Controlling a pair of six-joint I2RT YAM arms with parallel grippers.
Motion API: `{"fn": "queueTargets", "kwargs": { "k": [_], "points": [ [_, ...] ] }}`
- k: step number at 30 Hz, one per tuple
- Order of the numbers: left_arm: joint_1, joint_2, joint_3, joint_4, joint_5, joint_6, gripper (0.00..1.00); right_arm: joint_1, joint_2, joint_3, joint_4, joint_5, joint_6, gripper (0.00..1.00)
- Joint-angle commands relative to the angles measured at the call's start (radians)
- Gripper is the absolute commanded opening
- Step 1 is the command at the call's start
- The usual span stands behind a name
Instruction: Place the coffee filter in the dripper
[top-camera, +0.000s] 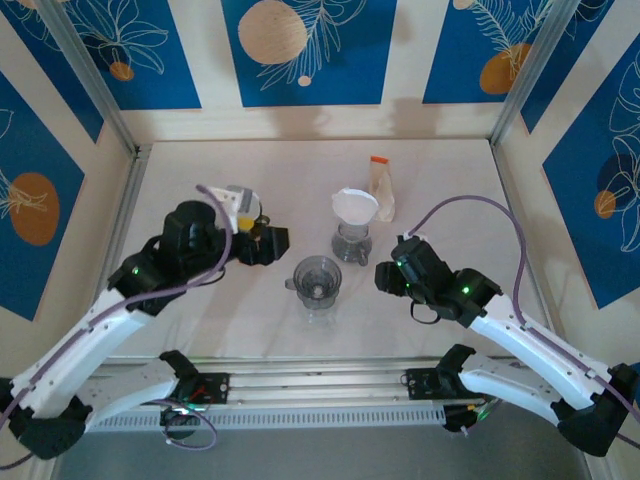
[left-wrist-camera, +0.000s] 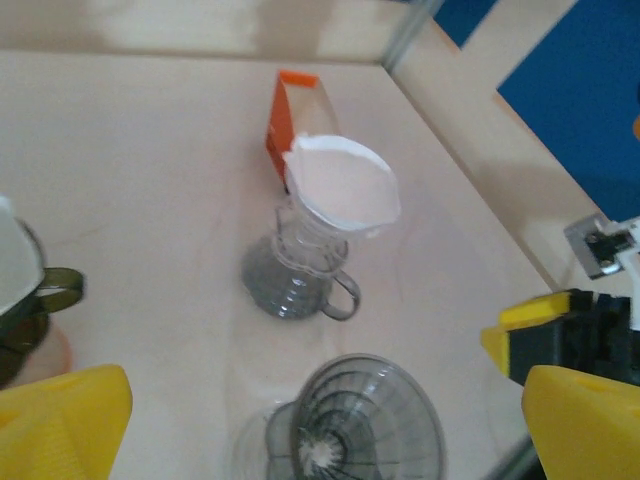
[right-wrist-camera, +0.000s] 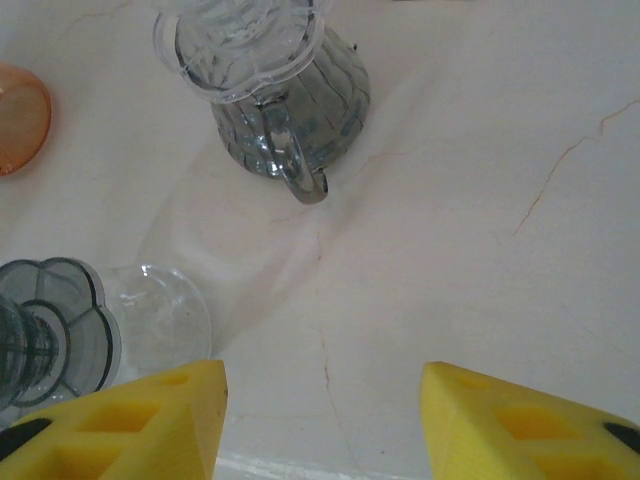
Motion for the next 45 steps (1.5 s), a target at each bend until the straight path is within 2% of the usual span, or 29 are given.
{"fn": "queueTargets", "kwargs": {
  "k": [1, 5, 9, 15, 21, 25, 29, 35, 40, 45],
  "points": [
    [0.007, -0.064, -0.132, 0.102, -0.116, 0.012, 1.0, -0.021, -0.008, -0.015, 0.011, -0.004, 0.015, 0.55],
    [0.006, -0.144, -0.283, 0.122, -0.15, -0.028, 1.0, -0.05, -0.006, -0.027, 0.027, -0.022, -0.002, 0.57],
    [0.006, -0.248, -0.437, 0.132, -0.211, -0.126, 1.0, -0.088, 0.003, -0.027, 0.039, -0.034, -0.017, 0.59],
    [0.007, -0.444, -0.572, 0.241, -0.22, -0.162, 1.0, -0.242, 0.049, 0.025, 0.093, -0.117, -0.084, 0.55],
    [0.006, -0.484, -0.578, 0.246, -0.225, -0.152, 1.0, -0.41, 0.209, 0.181, 0.16, -0.193, -0.163, 0.47],
    [0.007, -0.472, -0.583, 0.247, -0.192, -0.148, 0.95, -0.493, 0.367, 0.304, 0.204, -0.239, -0.196, 0.44],
    [0.008, -0.469, -0.586, 0.226, -0.196, -0.159, 0.95, -0.569, 0.547, 0.433, 0.214, -0.318, -0.242, 0.41],
    [0.009, -0.467, -0.579, 0.198, -0.205, -0.155, 0.98, -0.597, 0.78, 0.617, 0.197, -0.369, -0.299, 0.3],
    [0.011, -0.453, -0.575, 0.199, -0.202, -0.157, 0.99, -0.585, 0.894, 0.727, 0.178, -0.363, -0.265, 0.3],
    [0.011, -0.434, -0.578, 0.207, -0.206, -0.165, 1.0, -0.57, 0.952, 0.767, 0.202, -0.367, -0.18, 0.3]
  ]
}}
